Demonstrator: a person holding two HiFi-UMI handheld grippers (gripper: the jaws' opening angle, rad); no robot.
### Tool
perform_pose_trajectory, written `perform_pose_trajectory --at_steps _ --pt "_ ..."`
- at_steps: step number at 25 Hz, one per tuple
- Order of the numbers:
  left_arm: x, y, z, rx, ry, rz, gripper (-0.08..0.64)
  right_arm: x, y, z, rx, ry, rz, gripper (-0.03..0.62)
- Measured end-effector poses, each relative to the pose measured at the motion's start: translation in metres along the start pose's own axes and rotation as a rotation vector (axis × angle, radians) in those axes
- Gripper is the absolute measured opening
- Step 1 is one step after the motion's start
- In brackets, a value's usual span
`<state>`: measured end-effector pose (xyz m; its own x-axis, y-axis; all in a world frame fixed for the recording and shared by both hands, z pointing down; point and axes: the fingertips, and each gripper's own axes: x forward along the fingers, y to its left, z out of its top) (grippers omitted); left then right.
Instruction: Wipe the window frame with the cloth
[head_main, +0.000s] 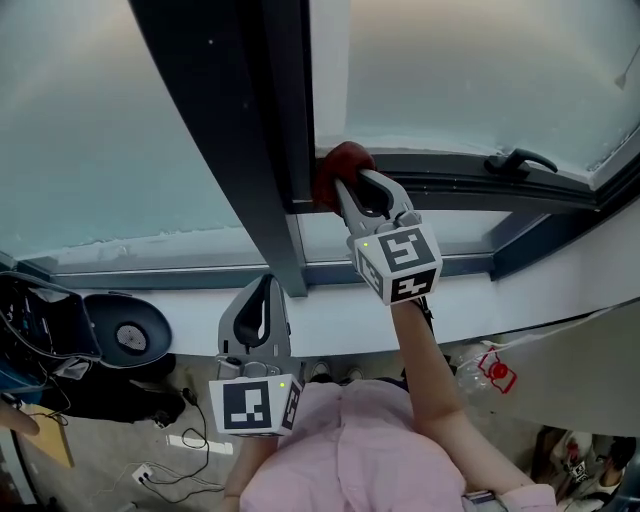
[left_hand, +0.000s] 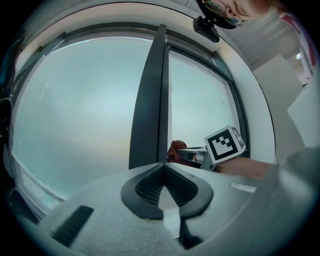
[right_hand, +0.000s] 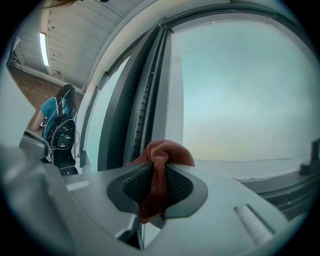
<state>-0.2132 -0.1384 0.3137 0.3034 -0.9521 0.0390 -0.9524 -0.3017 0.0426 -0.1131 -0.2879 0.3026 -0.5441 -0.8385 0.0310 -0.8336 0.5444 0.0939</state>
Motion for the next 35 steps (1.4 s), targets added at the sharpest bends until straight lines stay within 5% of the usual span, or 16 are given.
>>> perform_pose_trajectory --at_steps 24,35 --pt "0.033 -0.059 0.003 0.007 -0.015 -0.067 -0.003 -0.089 -0.156 -0.020 0.101 -0.013 -0.188 0.072" --pt "0.033 -0.066 0.002 0.003 -0.012 -0.068 -0.003 -0.145 -0.239 -0.032 0.143 -0.033 -0.406 0.072"
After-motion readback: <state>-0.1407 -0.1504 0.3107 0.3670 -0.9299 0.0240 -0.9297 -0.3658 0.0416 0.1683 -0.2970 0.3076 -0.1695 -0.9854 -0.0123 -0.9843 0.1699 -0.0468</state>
